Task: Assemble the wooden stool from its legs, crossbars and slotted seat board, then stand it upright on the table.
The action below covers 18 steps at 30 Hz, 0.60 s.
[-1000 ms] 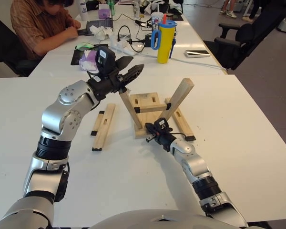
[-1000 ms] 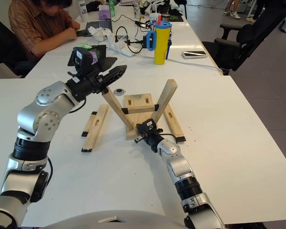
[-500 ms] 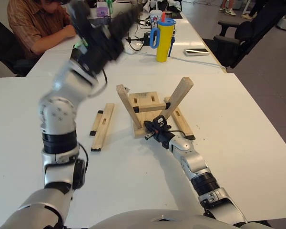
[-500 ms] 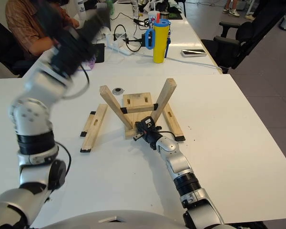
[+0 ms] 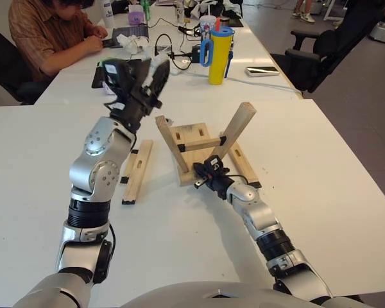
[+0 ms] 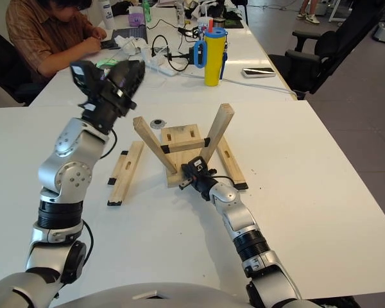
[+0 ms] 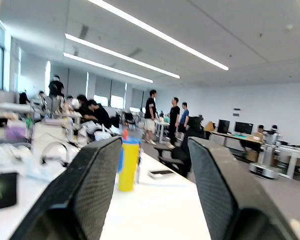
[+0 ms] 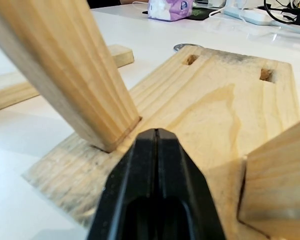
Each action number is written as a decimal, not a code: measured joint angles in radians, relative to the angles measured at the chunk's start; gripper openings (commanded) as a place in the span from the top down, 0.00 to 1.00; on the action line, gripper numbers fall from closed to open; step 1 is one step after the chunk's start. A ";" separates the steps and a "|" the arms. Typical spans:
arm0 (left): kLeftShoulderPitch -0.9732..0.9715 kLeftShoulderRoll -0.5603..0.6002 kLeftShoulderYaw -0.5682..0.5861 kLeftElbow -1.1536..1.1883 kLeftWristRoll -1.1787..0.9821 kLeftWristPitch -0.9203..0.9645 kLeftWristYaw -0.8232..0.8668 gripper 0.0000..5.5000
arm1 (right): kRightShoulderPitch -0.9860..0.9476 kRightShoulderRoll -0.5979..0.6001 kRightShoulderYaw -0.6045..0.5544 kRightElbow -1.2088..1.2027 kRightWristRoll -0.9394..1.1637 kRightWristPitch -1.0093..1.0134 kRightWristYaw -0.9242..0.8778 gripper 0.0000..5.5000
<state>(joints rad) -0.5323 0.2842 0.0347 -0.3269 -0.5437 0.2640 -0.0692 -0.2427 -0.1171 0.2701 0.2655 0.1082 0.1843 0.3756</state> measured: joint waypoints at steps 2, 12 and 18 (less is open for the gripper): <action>0.027 0.003 0.035 -0.110 0.082 -0.017 0.068 0.55 | 0.040 0.010 -0.023 -0.043 0.028 -0.009 0.006 1.00; 0.537 -0.004 -0.071 -0.039 0.319 0.112 0.089 0.55 | 0.096 0.014 0.039 -0.209 -0.012 0.110 0.017 1.00; 0.553 -0.055 -0.100 0.012 0.357 0.113 0.067 0.55 | 0.018 0.081 0.088 -0.144 -0.034 0.129 0.018 1.00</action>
<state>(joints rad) 0.0208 0.2293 -0.0657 -0.3150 -0.1868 0.3772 -0.0020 -0.2246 -0.0365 0.3585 0.1213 0.0746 0.3137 0.3933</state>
